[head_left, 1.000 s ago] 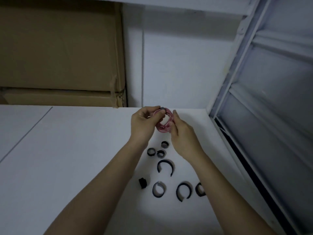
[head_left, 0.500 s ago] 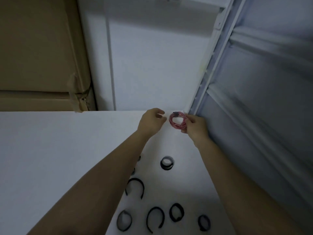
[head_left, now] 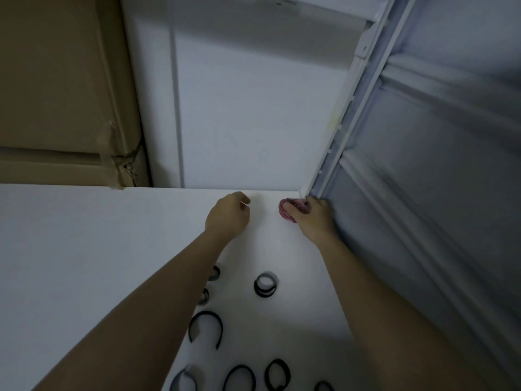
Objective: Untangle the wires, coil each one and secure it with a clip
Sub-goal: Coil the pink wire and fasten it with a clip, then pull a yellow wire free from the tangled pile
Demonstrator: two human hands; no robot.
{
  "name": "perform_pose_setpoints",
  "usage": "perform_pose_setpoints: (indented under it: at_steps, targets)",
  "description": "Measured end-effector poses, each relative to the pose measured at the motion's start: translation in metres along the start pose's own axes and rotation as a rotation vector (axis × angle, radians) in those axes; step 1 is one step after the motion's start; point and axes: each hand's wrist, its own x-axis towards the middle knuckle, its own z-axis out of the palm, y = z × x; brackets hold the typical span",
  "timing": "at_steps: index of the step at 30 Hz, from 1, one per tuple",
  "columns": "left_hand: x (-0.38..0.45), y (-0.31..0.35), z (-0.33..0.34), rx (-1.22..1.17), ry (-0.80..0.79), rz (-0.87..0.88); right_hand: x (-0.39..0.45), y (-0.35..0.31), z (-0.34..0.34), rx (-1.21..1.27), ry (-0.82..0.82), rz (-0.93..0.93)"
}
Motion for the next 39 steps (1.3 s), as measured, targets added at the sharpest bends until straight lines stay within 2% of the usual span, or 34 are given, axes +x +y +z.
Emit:
perform_pose_setpoints:
  at_steps: [3, 5, 8, 10, 11, 16, 20, 23, 27, 31, 39]
  targets:
    - [-0.007, 0.007, -0.005, 0.008, 0.023, 0.014, -0.008, -0.005, -0.01, -0.193, -0.128, 0.012]
    - [-0.013, 0.012, -0.009, 0.022, 0.042, 0.02, -0.011, -0.009, -0.013, -0.245, -0.149, 0.05]
    - [-0.026, 0.011, -0.026, 0.059, 0.105, 0.022, -0.029, -0.021, -0.016, -0.29, 0.0, 0.002]
    - [-0.04, 0.003, -0.043, 0.101, 0.164, 0.035, -0.047, -0.029, -0.015, -0.297, 0.13, -0.177]
    - [-0.046, -0.003, -0.054, 0.137, 0.196, 0.042, -0.054, -0.036, -0.013, -0.282, 0.136, -0.283]
    - [-0.102, -0.058, -0.126, 0.431, 0.388, 0.0, -0.095, -0.105, 0.019, -0.202, -0.128, -0.694]
    - [-0.165, -0.114, -0.2, 0.633, 0.517, -0.16, -0.144, -0.183, 0.066, -0.198, -0.295, -0.872]
    - [-0.219, -0.154, -0.258, 0.699, 0.593, -0.309, -0.196, -0.24, 0.106, -0.189, -0.391, -0.973]
    - [-0.287, -0.201, -0.33, 0.679, 0.688, -0.467, -0.265, -0.309, 0.151, -0.069, -0.51, -1.054]
    - [-0.342, -0.245, -0.4, 0.688, 0.762, -0.56, -0.324, -0.382, 0.19, -0.05, -0.544, -1.14]
    - [-0.41, -0.337, -0.536, 0.734, 0.782, -0.646, -0.427, -0.521, 0.281, 0.098, -0.575, -1.089]
